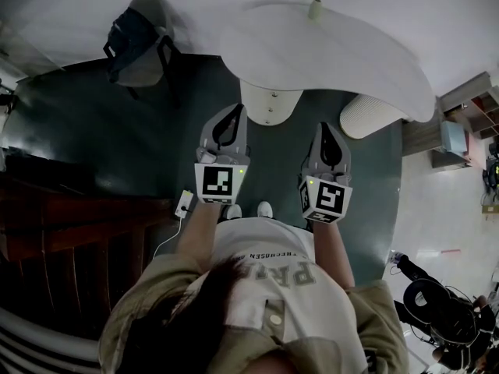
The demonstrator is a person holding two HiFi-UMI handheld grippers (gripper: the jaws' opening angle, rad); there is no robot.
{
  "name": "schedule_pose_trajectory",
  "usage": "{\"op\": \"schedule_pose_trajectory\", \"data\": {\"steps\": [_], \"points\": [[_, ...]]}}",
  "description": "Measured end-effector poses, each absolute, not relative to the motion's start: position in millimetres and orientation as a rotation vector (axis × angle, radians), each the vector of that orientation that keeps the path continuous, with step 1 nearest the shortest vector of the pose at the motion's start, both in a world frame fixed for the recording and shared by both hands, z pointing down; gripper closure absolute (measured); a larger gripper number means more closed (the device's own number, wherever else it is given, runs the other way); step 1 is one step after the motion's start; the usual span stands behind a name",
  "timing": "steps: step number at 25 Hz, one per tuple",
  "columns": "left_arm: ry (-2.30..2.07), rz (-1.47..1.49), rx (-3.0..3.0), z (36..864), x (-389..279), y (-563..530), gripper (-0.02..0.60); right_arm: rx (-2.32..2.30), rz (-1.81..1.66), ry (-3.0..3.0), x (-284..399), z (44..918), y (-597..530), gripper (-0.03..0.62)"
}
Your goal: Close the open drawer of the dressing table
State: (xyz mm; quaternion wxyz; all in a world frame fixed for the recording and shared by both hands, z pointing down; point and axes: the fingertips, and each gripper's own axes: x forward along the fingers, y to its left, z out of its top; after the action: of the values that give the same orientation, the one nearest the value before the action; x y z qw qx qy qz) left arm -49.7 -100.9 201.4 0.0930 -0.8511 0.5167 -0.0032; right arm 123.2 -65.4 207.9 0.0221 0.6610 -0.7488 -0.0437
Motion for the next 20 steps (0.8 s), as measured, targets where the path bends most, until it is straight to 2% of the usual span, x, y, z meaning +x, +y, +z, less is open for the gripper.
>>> {"op": "schedule_pose_trajectory", "data": {"steps": [20], "points": [[1.556,0.06,-2.535,183.1,-42.4,-114.1,0.574,2.044,-0.296,-2.416,108.1,174.9,-81.0,0.592]]}}
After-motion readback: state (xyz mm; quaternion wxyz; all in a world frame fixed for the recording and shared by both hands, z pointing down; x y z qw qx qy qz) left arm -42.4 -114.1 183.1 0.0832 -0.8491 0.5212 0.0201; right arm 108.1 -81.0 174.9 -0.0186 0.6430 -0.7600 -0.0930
